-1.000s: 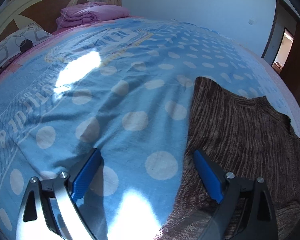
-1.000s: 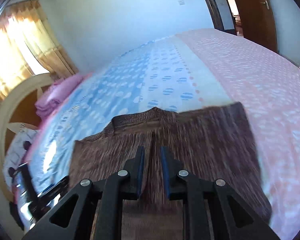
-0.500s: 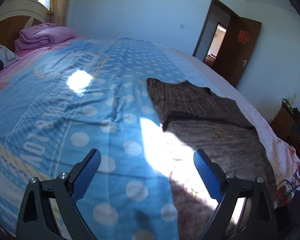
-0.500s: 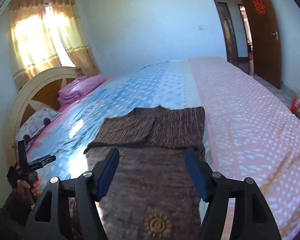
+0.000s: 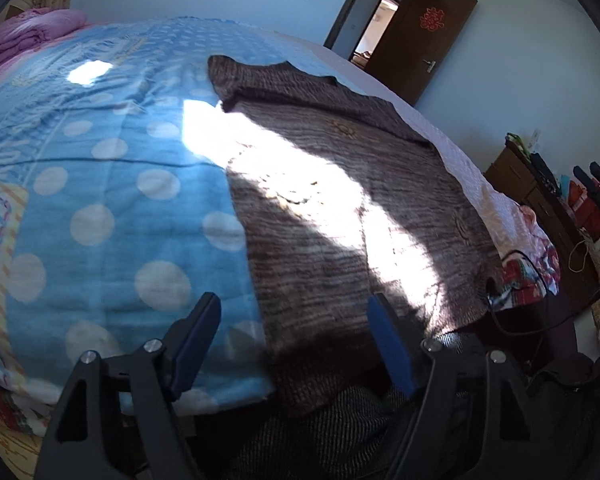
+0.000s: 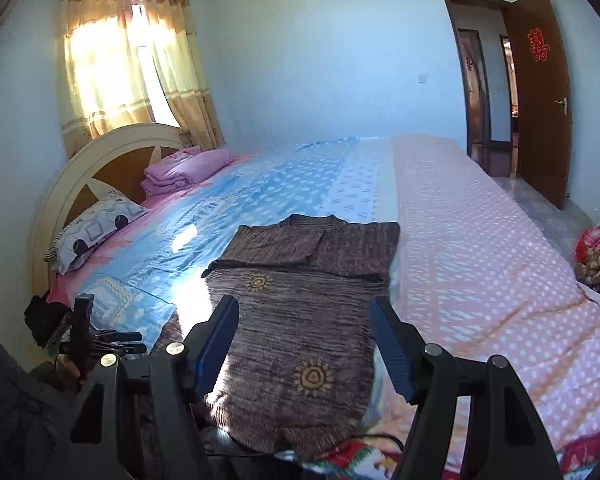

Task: Fold small clothes

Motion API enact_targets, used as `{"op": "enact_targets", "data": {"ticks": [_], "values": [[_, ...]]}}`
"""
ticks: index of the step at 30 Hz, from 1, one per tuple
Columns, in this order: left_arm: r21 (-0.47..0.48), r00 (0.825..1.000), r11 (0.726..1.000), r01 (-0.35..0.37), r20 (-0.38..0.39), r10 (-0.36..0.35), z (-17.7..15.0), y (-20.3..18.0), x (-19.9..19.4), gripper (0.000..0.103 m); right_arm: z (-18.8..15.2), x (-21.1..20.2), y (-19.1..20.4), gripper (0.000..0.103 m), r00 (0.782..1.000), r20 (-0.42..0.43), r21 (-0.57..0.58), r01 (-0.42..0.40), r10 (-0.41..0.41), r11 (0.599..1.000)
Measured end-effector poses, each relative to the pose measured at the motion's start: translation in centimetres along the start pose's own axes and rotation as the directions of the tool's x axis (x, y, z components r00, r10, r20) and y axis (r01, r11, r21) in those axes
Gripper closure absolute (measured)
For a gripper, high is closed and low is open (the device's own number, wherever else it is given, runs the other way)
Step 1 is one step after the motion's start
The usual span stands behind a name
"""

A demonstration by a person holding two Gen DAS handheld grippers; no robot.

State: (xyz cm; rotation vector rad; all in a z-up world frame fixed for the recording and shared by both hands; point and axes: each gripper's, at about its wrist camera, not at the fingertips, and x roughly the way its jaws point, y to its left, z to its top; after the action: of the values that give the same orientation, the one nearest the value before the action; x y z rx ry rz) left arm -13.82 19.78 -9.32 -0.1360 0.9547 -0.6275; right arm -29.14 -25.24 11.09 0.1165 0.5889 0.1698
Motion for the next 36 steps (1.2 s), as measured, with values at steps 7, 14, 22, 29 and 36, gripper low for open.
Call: {"op": "enact_targets", "data": {"ticks": [7,14,22,29,36], "values": [[0.029,0.999,0.999,0.022,-0.038,-0.021,-2.3,-1.5,1.7,0.027,-6.7,2.7,-1.9,0.050,0.982,-0.183,0.104,0.076,-0.056,0.992],[-0.007,0.998,0.999,0.052,-0.039,-0.052,-2.6,-1.1,2.1,0.027,-8.9,8.4,-1.5,0.056,0.955,-0.297,0.147,0.036,0.009,0.988],[0.011,0.997,0.999,0.033,-0.072,-0.032,-3.2,-1.3,2.8,0.042,-12.1,13.1,0.1,0.056,0.874,-0.484,0.162,0.053,0.032,0.985],[-0.034,0.996,0.997,0.069,-0.055,-0.071,-3.3,-0.3,2.6,0.048,-13.6,13.9,-0.3,0.056,0.843,-0.538,0.194,0.128,-0.004,0.973],[0.011,0.997,0.998,0.059,-0.046,-0.058,-3.5,-1.6,3.1,0.030,-13.9,13.7,-0.9,0.056,0.845,-0.532,0.196,0.181,-0.051,0.964]]}}
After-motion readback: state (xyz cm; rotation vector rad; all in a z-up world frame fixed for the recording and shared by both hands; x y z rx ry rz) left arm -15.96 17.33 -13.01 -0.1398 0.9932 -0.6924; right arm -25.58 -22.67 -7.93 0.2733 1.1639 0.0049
